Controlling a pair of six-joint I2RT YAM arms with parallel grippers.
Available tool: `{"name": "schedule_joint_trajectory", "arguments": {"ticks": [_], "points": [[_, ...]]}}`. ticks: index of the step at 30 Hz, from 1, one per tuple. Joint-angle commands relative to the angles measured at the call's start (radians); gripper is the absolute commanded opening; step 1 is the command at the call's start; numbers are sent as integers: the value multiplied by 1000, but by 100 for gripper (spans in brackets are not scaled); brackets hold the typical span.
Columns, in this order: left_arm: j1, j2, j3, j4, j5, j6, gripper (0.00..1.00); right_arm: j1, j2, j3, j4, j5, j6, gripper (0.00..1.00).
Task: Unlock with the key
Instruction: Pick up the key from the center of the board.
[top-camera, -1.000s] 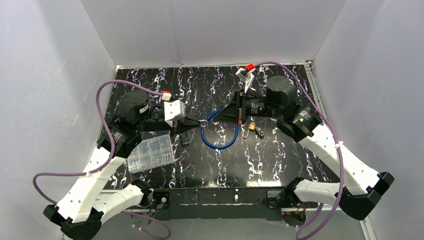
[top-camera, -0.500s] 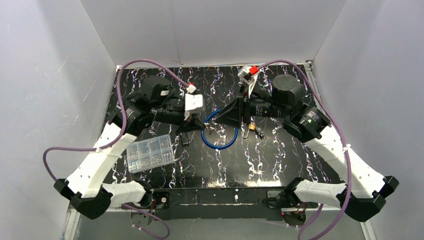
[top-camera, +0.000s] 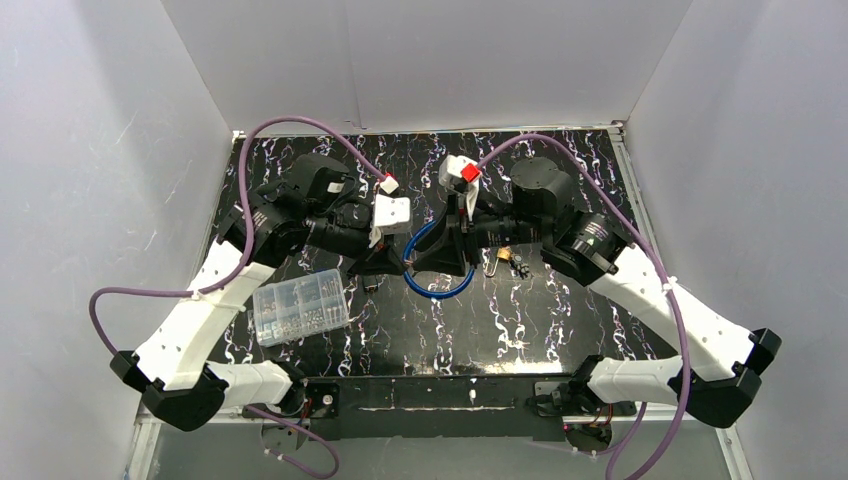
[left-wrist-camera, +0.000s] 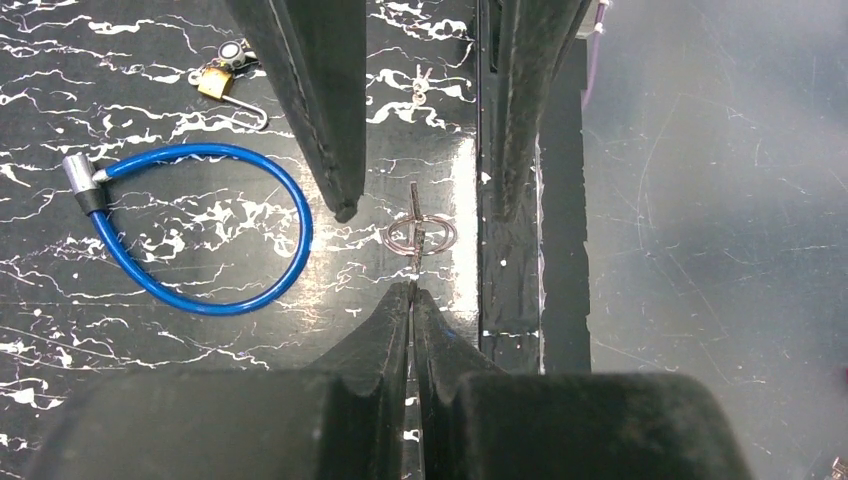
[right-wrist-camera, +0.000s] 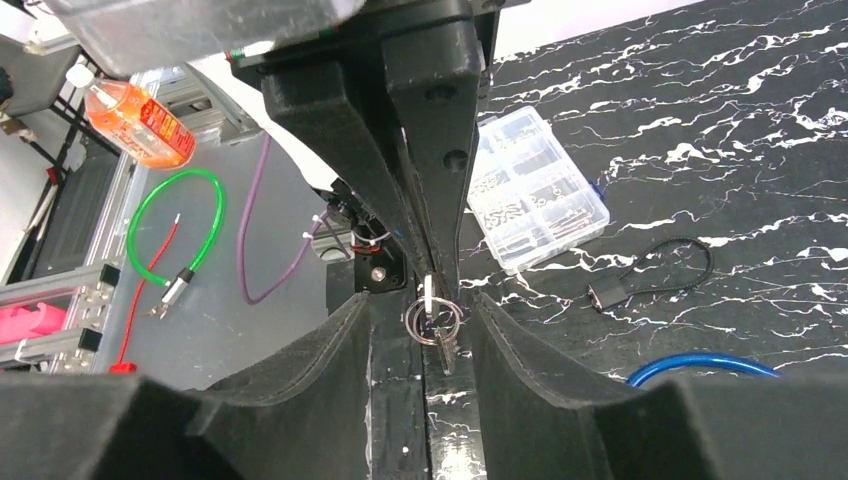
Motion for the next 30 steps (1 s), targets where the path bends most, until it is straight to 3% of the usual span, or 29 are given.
{"name": "schedule_joint_trajectory", "arguments": {"ticks": [1, 7, 15, 21, 23, 30], "points": [[-3, -18, 40, -41, 53, 2, 0, 29, -4, -10, 75, 7, -22, 45], [-4, -16, 44, -52, 52, 6, 0, 54, 29, 0, 85, 7, -4, 27], [-4, -25, 46, -50, 34, 14, 0, 73, 46, -5, 54, 27, -7, 24], [-5, -27, 51, -62, 31, 23, 0, 93, 58, 20, -11, 96, -45, 11], [-4, -26, 54, -62, 33, 22, 0, 99, 63, 25, -32, 116, -55, 12], [-4, -26, 61, -68, 27, 32, 0, 103, 46, 2, -24, 136, -69, 35]]}}
